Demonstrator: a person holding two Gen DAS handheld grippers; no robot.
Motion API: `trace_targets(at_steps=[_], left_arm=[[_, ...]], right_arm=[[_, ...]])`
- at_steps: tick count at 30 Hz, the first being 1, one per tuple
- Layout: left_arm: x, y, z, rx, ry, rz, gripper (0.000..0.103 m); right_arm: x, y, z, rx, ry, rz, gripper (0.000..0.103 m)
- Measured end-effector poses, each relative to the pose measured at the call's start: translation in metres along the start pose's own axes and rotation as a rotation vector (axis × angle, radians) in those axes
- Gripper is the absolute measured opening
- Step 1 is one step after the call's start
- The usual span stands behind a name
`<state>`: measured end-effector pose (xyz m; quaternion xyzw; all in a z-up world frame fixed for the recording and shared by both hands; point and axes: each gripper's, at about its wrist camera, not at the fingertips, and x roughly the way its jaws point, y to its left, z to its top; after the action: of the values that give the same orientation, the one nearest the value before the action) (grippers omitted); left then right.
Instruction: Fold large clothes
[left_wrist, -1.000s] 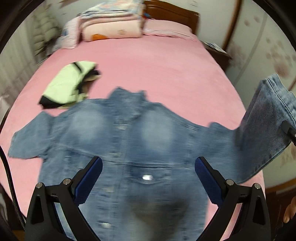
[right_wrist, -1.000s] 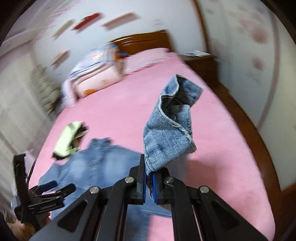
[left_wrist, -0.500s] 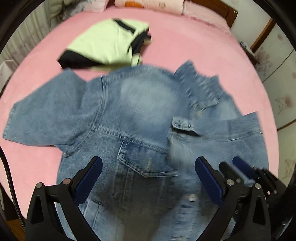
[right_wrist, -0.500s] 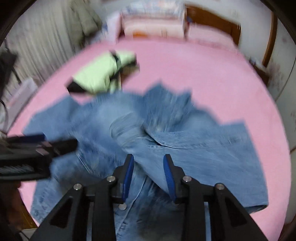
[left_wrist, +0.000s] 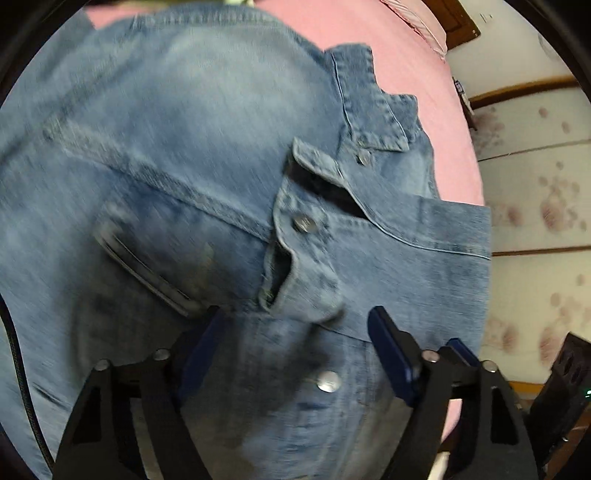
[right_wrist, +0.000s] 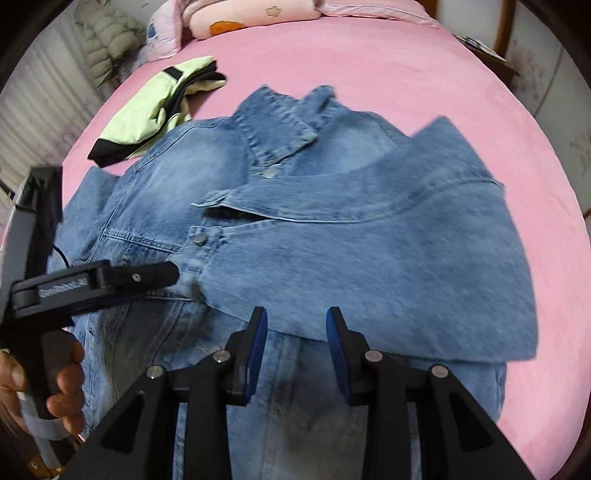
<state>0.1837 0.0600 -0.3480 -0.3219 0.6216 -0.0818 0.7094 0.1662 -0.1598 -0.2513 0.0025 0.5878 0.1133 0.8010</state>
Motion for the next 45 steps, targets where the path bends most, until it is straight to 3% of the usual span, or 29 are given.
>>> trace_targets(at_steps=[7, 12, 14, 22, 27, 28, 29, 32, 36, 42, 45], left_arm=[[0.018, -0.004, -0.009, -0.086, -0.017, -0.090, 0.074], [0.030, -0.001, -0.003, -0.161, -0.040, -0.070, 0.074], [0.025, -0.005, -0.005, -0.176, -0.052, -0.049, 0.064], [0.020, -0.021, -0.009, -0.146, -0.057, -0.051, 0.057], [0.019, -0.035, -0.003, -0.124, -0.128, -0.051, 0.056], [0.018, -0.039, -0.002, -0.109, -0.137, -0.049, 0.054], [0.018, -0.043, -0.002, -0.093, -0.150, -0.042, 0.045], [0.024, -0.053, -0.001, -0.053, -0.140, -0.028, 0.042], [0.046, -0.039, -0.002, -0.149, -0.059, -0.009, 0.043], [0.038, -0.032, -0.004, -0.177, -0.110, -0.021, 0.041], [0.029, -0.034, 0.004, -0.163, -0.126, -0.055, 0.027]], right_arm=[[-0.003, -0.022, -0.007, 0.043, 0.008, 0.007, 0.033], [-0.007, -0.037, -0.010, 0.070, 0.001, 0.013, 0.033], [-0.009, -0.043, -0.013, 0.083, 0.002, 0.016, 0.033], [-0.020, -0.073, -0.025, 0.127, -0.003, 0.007, 0.033], [-0.023, -0.083, -0.030, 0.147, -0.011, 0.003, 0.033], [-0.023, -0.085, -0.032, 0.150, -0.009, 0.003, 0.033], [-0.023, -0.087, -0.034, 0.153, -0.005, 0.003, 0.033], [-0.022, -0.090, -0.038, 0.158, 0.001, 0.004, 0.033], [-0.022, -0.095, -0.042, 0.168, 0.005, 0.003, 0.033], [-0.024, -0.101, -0.047, 0.178, 0.005, 0.002, 0.033], [-0.026, -0.103, -0.048, 0.178, 0.005, 0.002, 0.033]])
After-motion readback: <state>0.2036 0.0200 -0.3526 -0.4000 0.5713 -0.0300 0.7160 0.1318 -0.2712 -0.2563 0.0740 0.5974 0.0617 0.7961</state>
